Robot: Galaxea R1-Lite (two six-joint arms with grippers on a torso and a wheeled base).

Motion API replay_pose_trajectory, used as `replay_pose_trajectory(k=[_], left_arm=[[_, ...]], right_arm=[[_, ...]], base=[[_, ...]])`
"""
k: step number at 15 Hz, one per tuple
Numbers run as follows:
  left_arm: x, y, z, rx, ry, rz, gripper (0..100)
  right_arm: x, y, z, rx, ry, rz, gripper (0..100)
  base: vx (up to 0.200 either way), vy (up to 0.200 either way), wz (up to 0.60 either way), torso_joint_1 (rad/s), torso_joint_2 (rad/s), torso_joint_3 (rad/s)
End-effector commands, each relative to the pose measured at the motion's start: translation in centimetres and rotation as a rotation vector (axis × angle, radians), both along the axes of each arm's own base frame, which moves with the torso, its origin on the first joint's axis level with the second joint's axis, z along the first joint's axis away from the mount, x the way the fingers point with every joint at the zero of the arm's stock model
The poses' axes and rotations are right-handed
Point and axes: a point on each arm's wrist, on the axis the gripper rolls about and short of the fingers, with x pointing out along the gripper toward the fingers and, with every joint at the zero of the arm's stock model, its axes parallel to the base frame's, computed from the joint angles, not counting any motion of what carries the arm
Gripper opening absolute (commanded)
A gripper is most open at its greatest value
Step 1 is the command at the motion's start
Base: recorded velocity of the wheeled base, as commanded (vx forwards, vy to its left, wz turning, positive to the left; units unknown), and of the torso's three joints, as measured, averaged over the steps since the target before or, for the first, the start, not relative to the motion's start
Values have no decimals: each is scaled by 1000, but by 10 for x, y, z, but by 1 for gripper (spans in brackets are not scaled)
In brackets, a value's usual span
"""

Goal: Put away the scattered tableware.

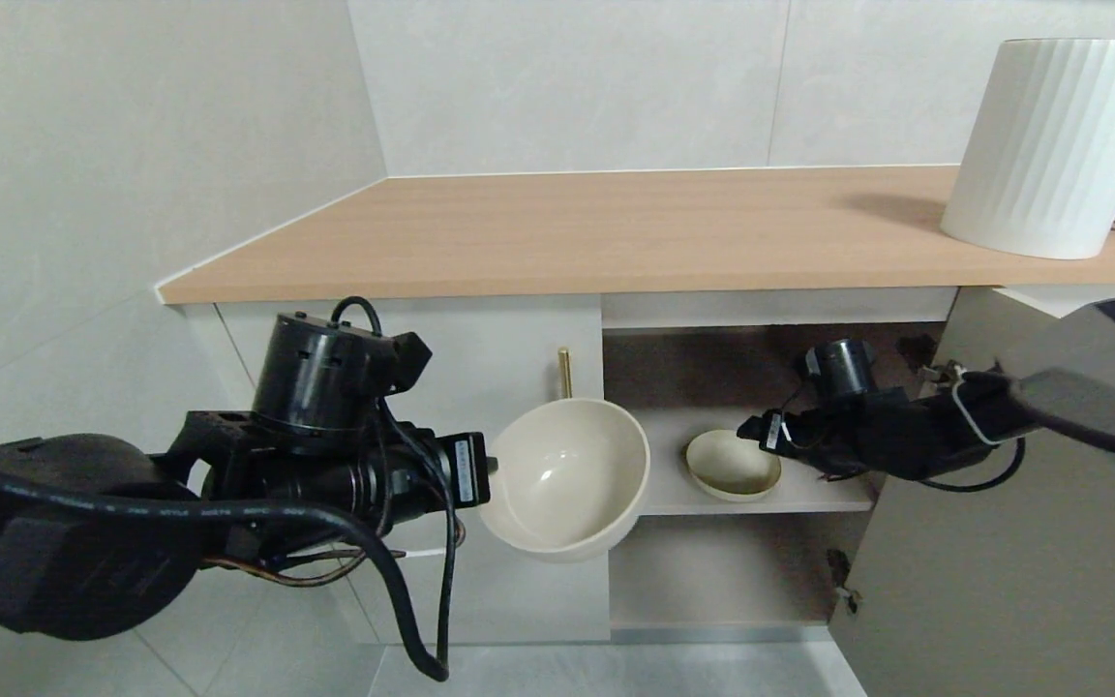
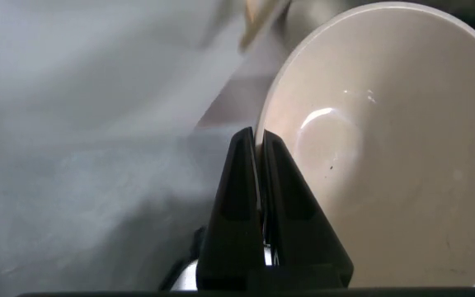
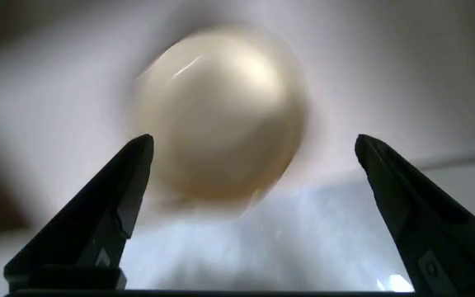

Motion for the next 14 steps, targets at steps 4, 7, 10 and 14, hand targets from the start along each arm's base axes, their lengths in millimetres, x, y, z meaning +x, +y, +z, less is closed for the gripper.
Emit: replay_pose_trajectory(k=[4,7,10,14], left_arm=[[-1,-26,-41,163,112,-69,0],[0,-36,-55,232,118,-63,0],[-3,-41,-56,245,112,-67,0],[-8,-46,-54,245,103,-84,0]], right_arm=[[-120,42,97,23,-2,375,100],[-150,60,99,-14,53,487,100],[-159,81,80,-58,144,551,100],[-150,97,49,-97,215,557,100]], base=[[0,0,0,0,0,0],[0,0,0,0,0,0],[0,0,0,0,0,0],[0,0,0,0,0,0]])
